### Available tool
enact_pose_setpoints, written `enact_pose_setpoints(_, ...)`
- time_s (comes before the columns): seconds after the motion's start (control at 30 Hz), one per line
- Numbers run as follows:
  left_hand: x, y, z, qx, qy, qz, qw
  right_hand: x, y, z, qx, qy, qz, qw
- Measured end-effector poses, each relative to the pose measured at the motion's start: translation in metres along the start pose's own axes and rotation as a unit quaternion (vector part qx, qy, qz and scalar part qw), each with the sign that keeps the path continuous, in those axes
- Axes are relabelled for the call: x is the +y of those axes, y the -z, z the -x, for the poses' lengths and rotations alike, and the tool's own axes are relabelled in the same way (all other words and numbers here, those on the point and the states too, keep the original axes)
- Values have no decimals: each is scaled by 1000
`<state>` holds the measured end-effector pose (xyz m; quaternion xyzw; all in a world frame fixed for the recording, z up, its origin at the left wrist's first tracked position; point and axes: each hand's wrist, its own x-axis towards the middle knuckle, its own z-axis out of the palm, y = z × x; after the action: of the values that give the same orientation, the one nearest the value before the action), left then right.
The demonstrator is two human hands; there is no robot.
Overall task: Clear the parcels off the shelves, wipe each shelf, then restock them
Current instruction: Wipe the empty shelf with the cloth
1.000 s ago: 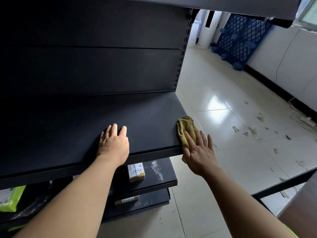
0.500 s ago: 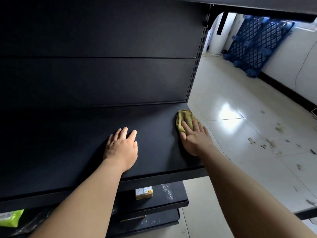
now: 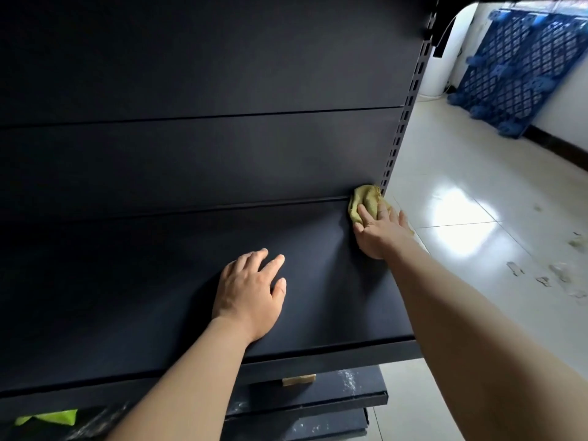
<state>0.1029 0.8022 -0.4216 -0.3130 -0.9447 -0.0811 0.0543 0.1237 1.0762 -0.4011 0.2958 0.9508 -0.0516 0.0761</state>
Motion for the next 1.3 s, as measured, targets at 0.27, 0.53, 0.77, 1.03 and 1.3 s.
enact_pose_setpoints(0.27,-1,-2,-2,5,3,-10,1000,-42,-8,7,36,86,45,995)
enact_pose_setpoints(0.53,8,7,7,-40,62,-31,997,-77,-27,77,46,163,29,985)
enact_pose_setpoints(0.77,-28,30,62,-81,56,-34,995,-21,-36,138,49,64,10,997)
enact_pose_setpoints(1.03,-113,59,117,-109,80,-34,990,-43,-46,182,28,-56,-16,998)
enact_pose_setpoints(1.3,-194,77,146,-109,88,-37,990,-144,-50,188,18,-48,-51,997)
